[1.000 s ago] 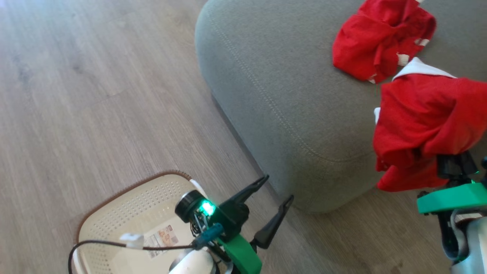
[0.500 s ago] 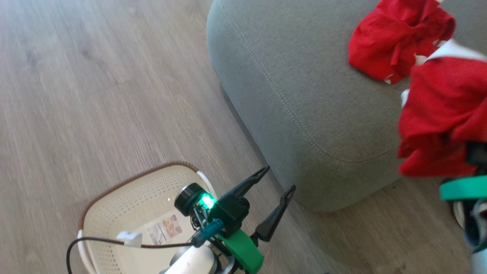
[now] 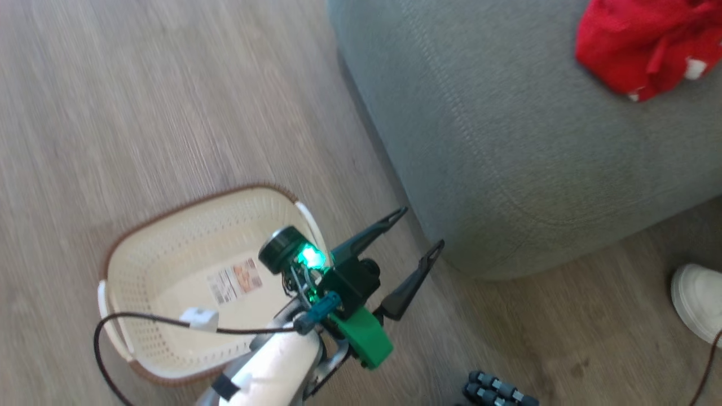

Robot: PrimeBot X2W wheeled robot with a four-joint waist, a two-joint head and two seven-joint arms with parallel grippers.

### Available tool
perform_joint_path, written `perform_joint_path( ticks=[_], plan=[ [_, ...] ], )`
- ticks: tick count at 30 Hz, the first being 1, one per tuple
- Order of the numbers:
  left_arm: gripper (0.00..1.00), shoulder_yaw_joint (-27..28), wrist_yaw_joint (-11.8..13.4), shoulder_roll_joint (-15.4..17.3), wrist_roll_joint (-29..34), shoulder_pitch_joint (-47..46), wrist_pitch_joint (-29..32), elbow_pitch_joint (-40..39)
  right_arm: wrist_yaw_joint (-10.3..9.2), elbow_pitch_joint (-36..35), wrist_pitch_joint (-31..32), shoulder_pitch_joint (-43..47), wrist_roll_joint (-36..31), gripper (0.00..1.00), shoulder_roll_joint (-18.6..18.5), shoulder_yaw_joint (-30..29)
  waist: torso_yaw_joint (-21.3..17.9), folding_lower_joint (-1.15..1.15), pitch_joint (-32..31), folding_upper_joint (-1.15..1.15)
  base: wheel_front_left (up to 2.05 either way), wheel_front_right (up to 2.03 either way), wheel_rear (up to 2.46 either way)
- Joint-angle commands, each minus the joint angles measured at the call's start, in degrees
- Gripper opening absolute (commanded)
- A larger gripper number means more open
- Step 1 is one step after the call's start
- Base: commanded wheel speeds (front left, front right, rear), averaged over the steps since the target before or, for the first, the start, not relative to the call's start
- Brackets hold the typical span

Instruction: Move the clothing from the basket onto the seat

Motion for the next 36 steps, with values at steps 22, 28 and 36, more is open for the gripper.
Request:
perform_joint_path(
  ticks=[22, 28, 36],
  plan=[
    [1.00, -0.99, -1.41, -0.07, 4.67, -9.48, -0.28, -0.45, 0.13, 31.70, -0.38, -28.45, -2.12, 0.00, -14.88, -2.48, 10.49, -0.01, 19.62, 0.00, 0.00, 0.00, 0.00],
    [1.00, -1.32, -1.02, -0.11, 4.65, -10.15, -0.28, -0.83, 0.13, 42.66, -0.38, -32.70, -4.62, 0.00, -15.92, -2.52, 11.61, -0.01, 21.21, 0.00, 0.00, 0.00, 0.00],
    [1.00, -0.02, 0.26, -0.11, 5.01, -11.65, -0.28, -0.76, 0.13, 55.25, -0.38, -36.89, -7.65, 0.00, -16.41, -2.17, 12.38, -0.01, 22.95, 0.00, 0.00, 0.00, 0.00]
  ],
)
